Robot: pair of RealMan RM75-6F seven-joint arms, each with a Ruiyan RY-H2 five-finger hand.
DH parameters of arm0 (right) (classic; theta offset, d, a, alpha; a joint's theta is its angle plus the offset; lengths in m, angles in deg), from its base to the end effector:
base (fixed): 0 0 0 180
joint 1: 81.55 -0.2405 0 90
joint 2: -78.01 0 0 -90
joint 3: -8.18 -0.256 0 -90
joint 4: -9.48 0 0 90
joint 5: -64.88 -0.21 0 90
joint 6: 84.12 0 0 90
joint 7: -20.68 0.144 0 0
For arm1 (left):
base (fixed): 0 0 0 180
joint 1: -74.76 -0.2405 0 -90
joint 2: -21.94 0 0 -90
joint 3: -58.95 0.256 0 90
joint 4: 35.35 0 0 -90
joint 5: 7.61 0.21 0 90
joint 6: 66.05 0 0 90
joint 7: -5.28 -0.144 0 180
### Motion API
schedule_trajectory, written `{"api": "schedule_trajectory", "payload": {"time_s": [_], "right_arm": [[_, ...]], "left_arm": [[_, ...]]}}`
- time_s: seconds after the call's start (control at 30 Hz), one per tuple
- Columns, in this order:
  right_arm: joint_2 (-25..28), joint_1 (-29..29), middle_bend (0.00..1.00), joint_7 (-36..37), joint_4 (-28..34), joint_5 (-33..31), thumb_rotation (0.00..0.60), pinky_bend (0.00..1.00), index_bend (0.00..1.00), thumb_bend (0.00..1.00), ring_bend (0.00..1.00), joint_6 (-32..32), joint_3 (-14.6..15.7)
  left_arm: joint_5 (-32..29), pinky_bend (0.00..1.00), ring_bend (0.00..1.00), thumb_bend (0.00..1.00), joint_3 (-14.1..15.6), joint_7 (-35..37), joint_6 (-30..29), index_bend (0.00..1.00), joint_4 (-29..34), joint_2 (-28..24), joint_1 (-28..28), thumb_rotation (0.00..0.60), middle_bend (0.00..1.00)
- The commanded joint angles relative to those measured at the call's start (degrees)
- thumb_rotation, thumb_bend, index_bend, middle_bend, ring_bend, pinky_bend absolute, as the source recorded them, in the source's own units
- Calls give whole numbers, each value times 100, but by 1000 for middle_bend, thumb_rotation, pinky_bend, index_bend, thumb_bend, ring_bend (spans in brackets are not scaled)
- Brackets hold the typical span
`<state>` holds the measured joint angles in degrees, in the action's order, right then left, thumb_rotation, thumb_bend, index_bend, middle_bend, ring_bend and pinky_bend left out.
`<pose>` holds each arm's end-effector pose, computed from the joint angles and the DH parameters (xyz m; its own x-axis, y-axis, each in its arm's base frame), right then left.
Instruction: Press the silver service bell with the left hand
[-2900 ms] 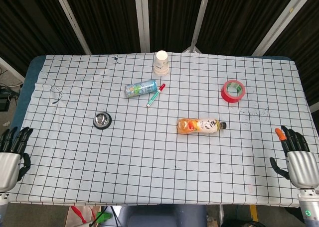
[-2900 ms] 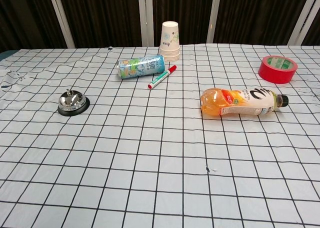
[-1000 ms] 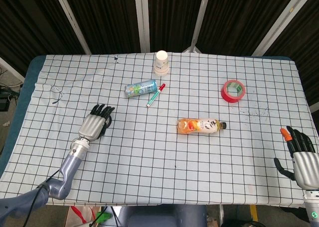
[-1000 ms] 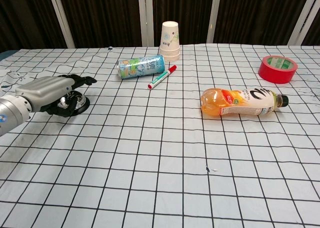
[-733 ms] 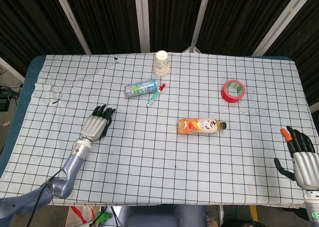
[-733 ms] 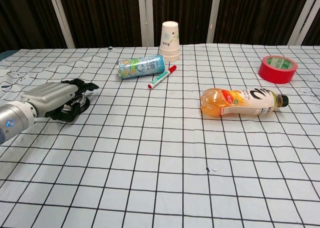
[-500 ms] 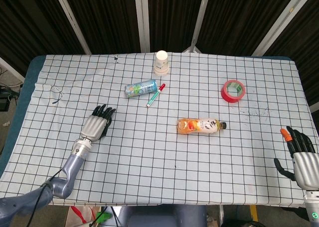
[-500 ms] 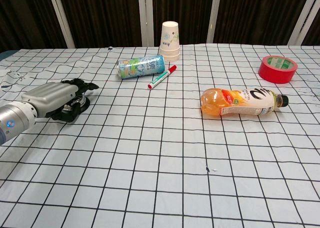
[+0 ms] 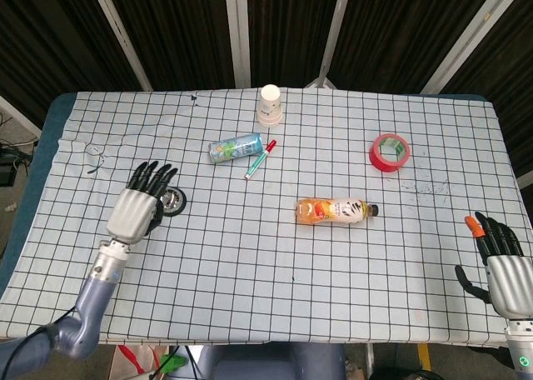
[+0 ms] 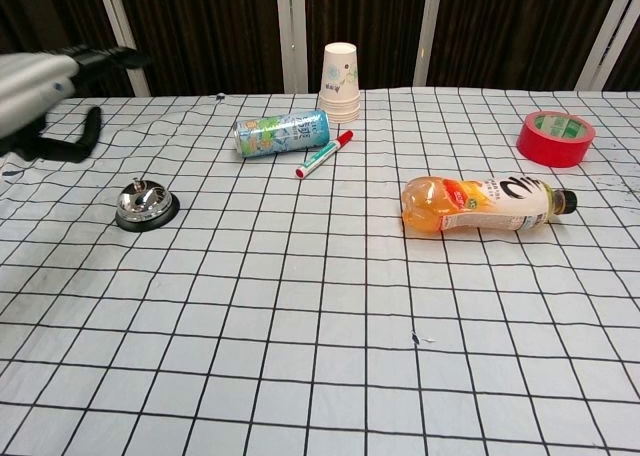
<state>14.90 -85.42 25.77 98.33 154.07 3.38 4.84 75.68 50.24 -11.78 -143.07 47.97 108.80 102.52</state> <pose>-0.3165 -0.1780 0.1741 0.3873 0.0422 0.9210 -0.9199 -0.0483 0.3891 -0.1949 0.2991 0.0423 0.4250 -0.1002 0.8996 0.8412 -0.3234 -0.4334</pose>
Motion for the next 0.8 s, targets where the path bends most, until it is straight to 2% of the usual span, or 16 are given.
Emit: {"api": "schedule_trajectory", "payload": {"time_s": [0.03, 0.2, 0.37, 0.53, 0.8], "right_arm": [[-6, -2, 5, -18, 10, 0, 600, 95, 88, 388, 19, -5, 2], [-14, -11, 5, -53, 43, 54, 600, 95, 88, 390, 19, -16, 31], [-21, -13, 5, -85, 46, 48, 600, 95, 88, 390, 19, -23, 31], [-27, -7, 5, -104, 54, 43, 600, 95, 88, 389, 19, -7, 26], [-42, -18, 5, -115, 44, 33, 600, 95, 88, 389, 19, 17, -7]], "left_arm": [[-31, 31, 0, 997, 472, -839, -779, 24, 1347, -1150, -908, 600, 68], [-101, 31, 0, 997, 755, -834, -1426, 14, 1879, -1660, -1554, 600, 71], [-82, 31, 0, 997, 834, -326, -1967, 13, 1738, -1766, -2006, 600, 71], [-207, 31, 0, 997, 898, 337, -1975, 12, 1494, -1875, -2248, 600, 70], [61, 31, 0, 997, 868, 669, -2145, 12, 1341, -1960, -2379, 600, 68]]}}
